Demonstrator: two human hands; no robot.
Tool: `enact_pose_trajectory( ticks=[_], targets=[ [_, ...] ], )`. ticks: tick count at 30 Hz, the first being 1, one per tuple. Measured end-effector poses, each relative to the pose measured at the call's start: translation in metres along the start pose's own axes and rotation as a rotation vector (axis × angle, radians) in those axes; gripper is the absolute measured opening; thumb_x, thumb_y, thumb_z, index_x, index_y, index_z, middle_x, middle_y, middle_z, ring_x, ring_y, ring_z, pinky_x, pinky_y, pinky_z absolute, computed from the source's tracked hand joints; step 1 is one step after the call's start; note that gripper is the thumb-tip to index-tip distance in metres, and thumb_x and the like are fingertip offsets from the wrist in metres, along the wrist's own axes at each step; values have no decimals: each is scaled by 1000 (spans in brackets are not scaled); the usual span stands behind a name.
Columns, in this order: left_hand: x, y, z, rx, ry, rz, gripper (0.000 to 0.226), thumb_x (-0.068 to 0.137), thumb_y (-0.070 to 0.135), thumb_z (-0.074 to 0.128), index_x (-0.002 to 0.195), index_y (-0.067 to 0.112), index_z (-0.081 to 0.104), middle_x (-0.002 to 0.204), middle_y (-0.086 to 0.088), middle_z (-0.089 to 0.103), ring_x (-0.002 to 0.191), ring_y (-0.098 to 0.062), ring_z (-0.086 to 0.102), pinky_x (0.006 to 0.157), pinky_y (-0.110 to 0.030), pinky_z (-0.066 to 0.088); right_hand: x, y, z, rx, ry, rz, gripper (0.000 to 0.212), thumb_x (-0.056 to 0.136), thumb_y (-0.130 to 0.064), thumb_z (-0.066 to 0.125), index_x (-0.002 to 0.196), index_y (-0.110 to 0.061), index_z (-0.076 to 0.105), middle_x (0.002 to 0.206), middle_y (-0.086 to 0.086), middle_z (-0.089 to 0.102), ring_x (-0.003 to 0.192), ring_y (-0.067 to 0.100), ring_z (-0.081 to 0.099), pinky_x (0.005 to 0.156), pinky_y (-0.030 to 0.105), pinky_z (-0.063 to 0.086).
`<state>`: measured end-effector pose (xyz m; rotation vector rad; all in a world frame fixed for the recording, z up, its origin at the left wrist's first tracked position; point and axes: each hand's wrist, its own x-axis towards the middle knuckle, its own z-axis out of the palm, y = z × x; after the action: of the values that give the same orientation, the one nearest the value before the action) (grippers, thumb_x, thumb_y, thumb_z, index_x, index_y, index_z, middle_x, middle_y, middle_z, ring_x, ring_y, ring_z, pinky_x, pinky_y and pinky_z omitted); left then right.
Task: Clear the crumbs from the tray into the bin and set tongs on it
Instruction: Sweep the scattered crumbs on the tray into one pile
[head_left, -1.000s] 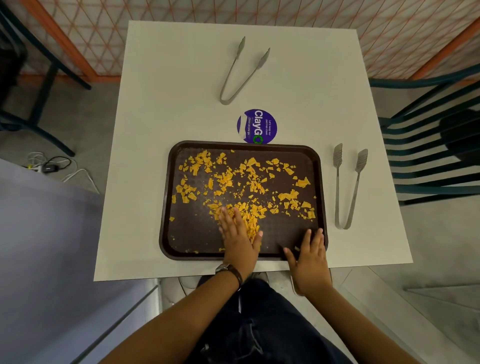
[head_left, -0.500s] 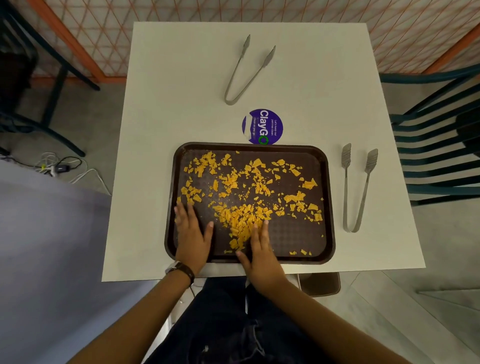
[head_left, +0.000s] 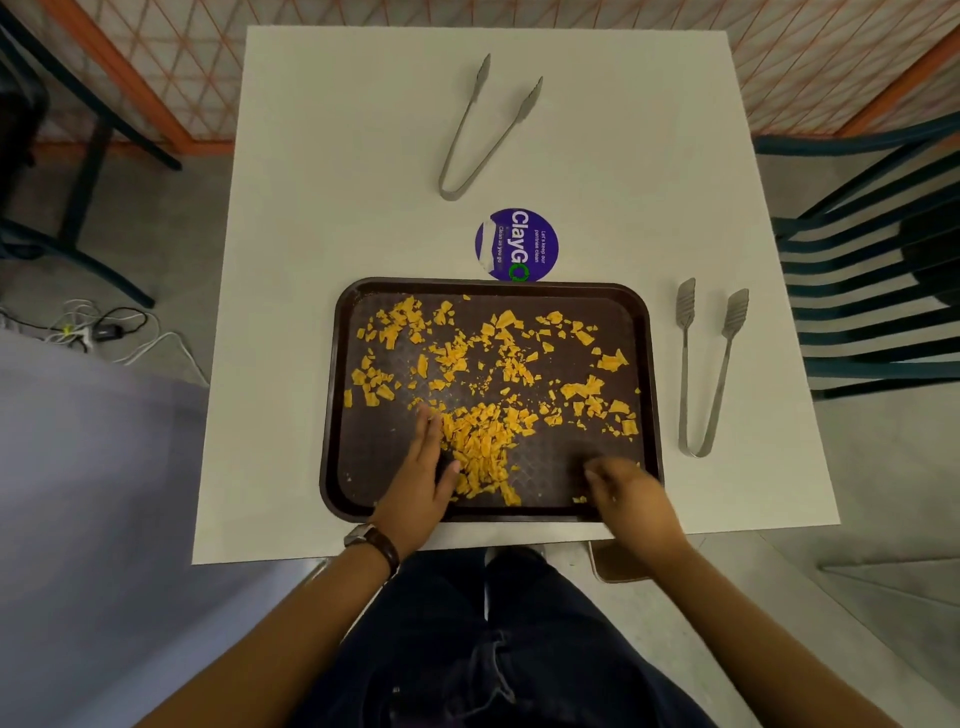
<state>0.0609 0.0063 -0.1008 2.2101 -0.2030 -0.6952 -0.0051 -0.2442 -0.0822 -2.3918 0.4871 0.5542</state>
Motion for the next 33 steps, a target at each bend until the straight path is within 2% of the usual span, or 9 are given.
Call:
enact_pose_trajectory(
  ticks=[3, 6, 8, 11, 16, 22, 26, 30, 33],
  targets=[
    [1, 9, -8, -35, 51, 37, 52, 97, 20, 40, 146, 22, 22, 155, 7, 14, 128, 4, 21, 102, -17, 24, 15, 14, -19, -163, -69, 117, 27, 97, -39, 40, 94, -16, 56, 87, 4, 63, 77, 18, 59, 72, 29, 50],
    [2, -1, -22, -9, 110, 70, 35, 96, 16, 43, 130, 19, 51, 134, -1, 51, 119, -5, 45, 103, -26, 38, 25, 19, -23, -357, -227, 136, 42, 98, -46, 29, 99, -15, 57, 95, 6, 65, 89, 23, 63, 82, 31, 48],
    [-1, -10, -31, 5, 127, 53, 28, 95, 17, 46, 119, 20, 60, 116, 1, 60, 106, -9, 56, 95, -32, 48, 28, 13, -17, -346, -257, 106, 46, 99, -46, 27, 102, -13, 59, 100, 8, 66, 93, 24, 63, 84, 33, 48],
    [-8, -24, -42, -5, 117, -33, 22, 94, 22, 47, 107, 21, 66, 103, 6, 63, 96, -11, 60, 85, -25, 49, 30, -8, -3, -187, -285, 116, 47, 99, -47, 27, 101, -12, 59, 91, 8, 64, 85, 23, 62, 80, 34, 48],
    [-20, -40, -49, 18, 24, -127, 21, 94, 25, 48, 97, 18, 67, 96, 2, 66, 90, -12, 62, 74, -13, 43, 34, -47, 30, 131, -307, 86, 45, 99, -43, 27, 74, -15, 51, 72, 13, 63, 67, 24, 60, 74, 38, 49],
    [-26, -35, -40, 59, -158, -141, 26, 94, 34, 46, 90, 23, 69, 90, 4, 70, 85, -8, 64, 80, -24, 49, 40, -71, 49, 627, -280, 183, 47, 100, -39, 33, 68, -11, 54, 62, 8, 60, 49, 12, 54, 54, 23, 46],
    [-17, -23, -26, 99, -248, -91, 26, 93, 36, 46, 82, 24, 67, 84, -2, 66, 78, -14, 62, 74, -33, 48, 29, -51, 34, 589, -221, 150, 49, 99, -39, 32, 66, -11, 54, 65, 10, 62, 57, 17, 56, 63, 25, 46],
    [-4, -11, -8, 92, -334, -46, 27, 93, 32, 48, 94, 14, 68, 88, -5, 64, 82, -19, 61, 74, -32, 47, 20, -26, 31, 387, -230, 104, 57, 100, -39, 30, 65, -4, 60, 72, 15, 67, 64, 17, 59, 80, 32, 45],
    [5, -3, 2, -8, -345, -24, 22, 92, 18, 50, 102, 14, 69, 101, 3, 64, 93, -11, 61, 82, -20, 47, 19, -32, 37, 354, -236, 73, 58, 100, -39, 30, 68, -4, 62, 75, 15, 69, 67, 15, 59, 81, 30, 45]
  ],
)
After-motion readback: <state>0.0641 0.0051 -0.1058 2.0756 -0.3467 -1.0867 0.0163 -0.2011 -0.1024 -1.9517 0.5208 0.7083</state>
